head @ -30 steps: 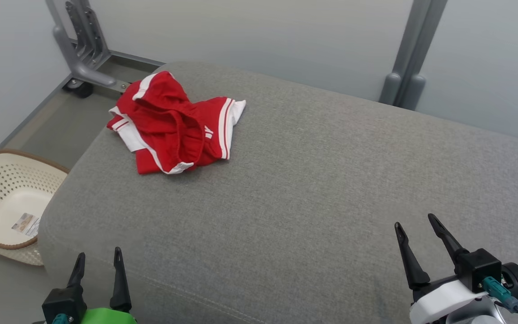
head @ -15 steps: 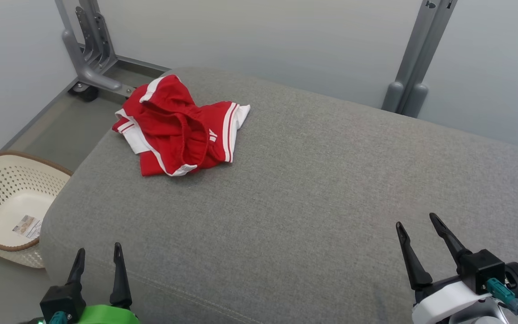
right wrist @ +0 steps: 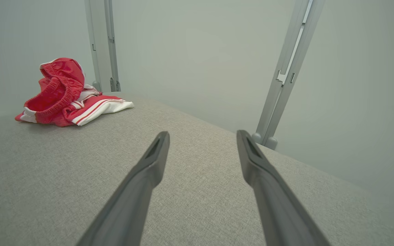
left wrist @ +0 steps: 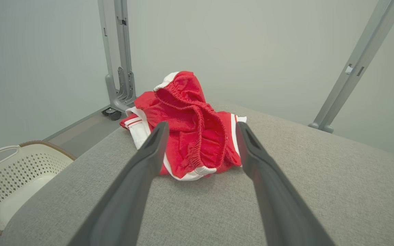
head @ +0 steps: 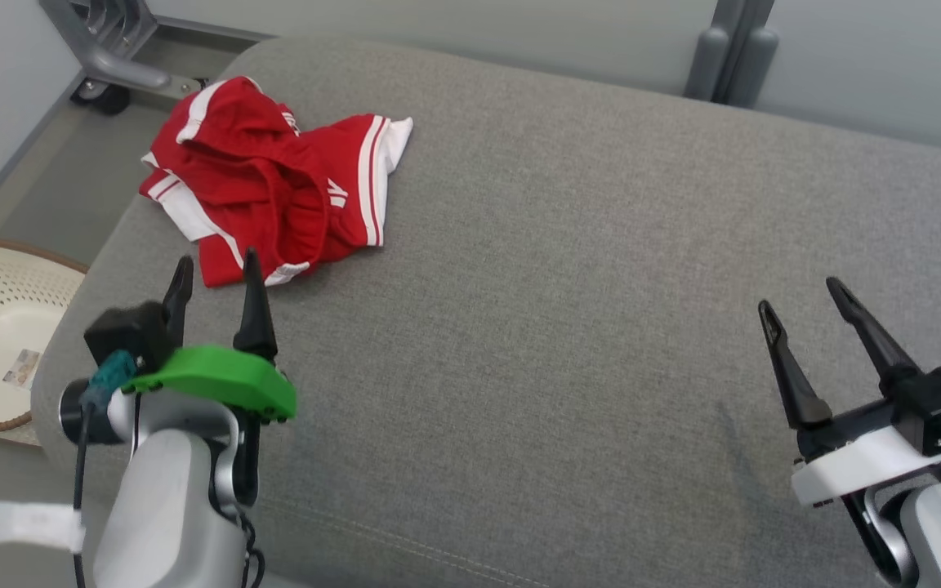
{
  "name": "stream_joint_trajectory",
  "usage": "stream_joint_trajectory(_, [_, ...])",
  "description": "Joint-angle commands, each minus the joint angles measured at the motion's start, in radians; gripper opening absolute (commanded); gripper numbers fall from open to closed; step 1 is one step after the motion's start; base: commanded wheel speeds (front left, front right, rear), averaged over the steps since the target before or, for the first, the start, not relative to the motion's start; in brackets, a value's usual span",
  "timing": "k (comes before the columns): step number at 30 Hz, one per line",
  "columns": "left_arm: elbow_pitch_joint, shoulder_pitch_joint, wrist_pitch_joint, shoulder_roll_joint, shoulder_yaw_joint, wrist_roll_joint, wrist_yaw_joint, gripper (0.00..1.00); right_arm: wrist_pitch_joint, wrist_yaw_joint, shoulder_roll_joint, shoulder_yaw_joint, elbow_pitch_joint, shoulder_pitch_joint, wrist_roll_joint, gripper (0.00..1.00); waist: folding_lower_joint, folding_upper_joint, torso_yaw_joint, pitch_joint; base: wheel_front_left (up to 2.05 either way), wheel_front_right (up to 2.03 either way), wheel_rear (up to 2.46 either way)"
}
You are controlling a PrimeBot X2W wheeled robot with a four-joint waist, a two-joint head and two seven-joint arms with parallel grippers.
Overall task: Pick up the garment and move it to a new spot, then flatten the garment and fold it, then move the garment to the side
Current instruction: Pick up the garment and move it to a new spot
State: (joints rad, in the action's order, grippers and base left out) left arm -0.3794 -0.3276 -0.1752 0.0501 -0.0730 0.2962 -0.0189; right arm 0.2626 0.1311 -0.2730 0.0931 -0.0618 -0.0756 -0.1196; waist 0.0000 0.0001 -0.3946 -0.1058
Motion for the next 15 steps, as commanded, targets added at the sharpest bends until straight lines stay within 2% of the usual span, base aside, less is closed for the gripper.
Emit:
stream_joint_trajectory(1, [-0.014, -0.061, 0.036, 0.001, -0.010, 0.021, -0.006, 1.00, 0.003, -0.001, -0.026, 0.007, 0.016, -0.038, -0.008, 1.00, 0.0000, -0.0001, 0.046, -0.148, 0.00, 0.00, 0.00])
stream_joint_trajectory(8, [-0.074, -0.295, 0.269, 0.011, -0.016, 0.088, -0.040, 1.00, 0.003, -0.001, -0.100, 0.032, 0.072, -0.143, -0.034, 1.00, 0.0000, -0.0001, 0.100, -0.317, 0.00, 0.00, 0.00])
stream_joint_trajectory(12, [-0.129, -0.387, 0.371, 0.051, 0.006, 0.085, -0.089, 1.00, 0.003, -0.001, -0.111, 0.054, 0.093, -0.168, -0.040, 1.00, 0.0000, -0.0001, 0.126, -0.364, 0.00, 0.00, 0.00])
stream_joint_trajectory(15, [-0.170, -0.423, 0.398, 0.101, 0.019, 0.053, -0.134, 1.00, 0.003, -0.001, -0.104, 0.066, 0.102, -0.179, -0.048, 1.00, 0.0000, -0.0001, 0.150, -0.382, 0.00, 0.00, 0.00])
